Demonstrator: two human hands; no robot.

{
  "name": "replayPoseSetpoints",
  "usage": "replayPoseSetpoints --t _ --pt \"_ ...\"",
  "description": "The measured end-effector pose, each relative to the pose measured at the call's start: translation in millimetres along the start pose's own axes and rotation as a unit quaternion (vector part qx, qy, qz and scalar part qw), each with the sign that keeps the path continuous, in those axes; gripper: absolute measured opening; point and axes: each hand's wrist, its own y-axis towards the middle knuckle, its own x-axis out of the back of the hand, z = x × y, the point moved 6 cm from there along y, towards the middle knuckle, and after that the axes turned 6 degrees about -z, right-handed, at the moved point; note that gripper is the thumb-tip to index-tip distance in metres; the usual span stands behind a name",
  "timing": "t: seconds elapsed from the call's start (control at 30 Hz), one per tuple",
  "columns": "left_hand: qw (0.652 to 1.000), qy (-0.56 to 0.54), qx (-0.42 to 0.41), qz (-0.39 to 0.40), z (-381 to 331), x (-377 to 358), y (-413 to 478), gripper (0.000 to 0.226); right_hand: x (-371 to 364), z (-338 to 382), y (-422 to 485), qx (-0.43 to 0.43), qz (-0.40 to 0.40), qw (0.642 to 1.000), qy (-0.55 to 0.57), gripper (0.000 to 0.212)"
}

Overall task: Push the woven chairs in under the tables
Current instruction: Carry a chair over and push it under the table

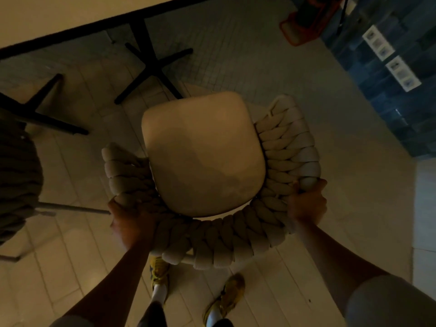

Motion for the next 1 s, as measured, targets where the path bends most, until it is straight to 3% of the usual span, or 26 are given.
replayPoseSetpoints --t 0.3,1.0 --pt "0.997 -0.035 0.056 -0.027 11 -6 -49 0.047 1 -5 38 0.055 0.018 0.998 -0.016 0.052" --pt "0.997 0.006 0.049 -0.057 12 -16 -67 0.045 4 -2 59 0.053 0.035 0.998 -0.020 0.056"
